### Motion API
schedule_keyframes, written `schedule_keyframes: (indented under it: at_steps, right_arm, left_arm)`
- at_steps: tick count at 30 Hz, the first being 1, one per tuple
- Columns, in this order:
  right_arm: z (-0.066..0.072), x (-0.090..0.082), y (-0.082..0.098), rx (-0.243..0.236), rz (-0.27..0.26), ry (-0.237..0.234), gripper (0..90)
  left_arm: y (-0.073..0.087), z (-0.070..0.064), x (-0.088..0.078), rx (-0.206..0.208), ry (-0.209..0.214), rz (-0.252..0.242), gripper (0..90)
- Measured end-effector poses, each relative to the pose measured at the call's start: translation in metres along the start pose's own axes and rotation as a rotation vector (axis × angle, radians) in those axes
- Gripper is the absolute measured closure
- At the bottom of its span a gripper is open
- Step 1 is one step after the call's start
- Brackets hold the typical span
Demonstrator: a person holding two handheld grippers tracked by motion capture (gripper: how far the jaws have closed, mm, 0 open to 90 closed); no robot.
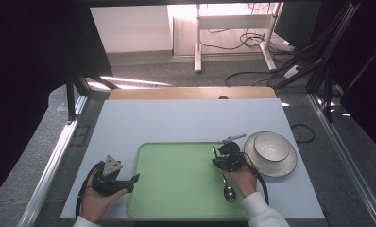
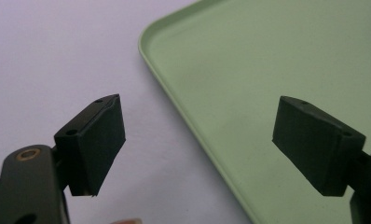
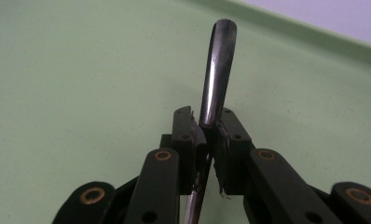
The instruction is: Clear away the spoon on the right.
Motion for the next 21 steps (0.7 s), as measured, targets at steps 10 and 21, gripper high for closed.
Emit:
schedule_keyframes:
  at_steps: [10,21]
  right_arm:
    - [-0.0023,0.0000,-0.0009,-0.026,-0.010,0.058,53.6]
    - [-0.0033,-0.0039,-0.0046,-0.035,-0.054,0.062,42.6]
  left_arm:
    - [0.0005,0.0002,0.0004,0.004,0.001,0.004,16.6]
    - [0.0003,0.0006,0.0004,0.000,-0.002,-0.001,16.6]
Point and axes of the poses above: each handheld gripper's, and its own axes: x roughly forward along the jaws, y roughly out of its underside, z roughly to its left, the point moved 5 cm from there along x, roughly forward along the jaws, and after that the axes turned 9 degrees about -z, right-handed, at the moved point
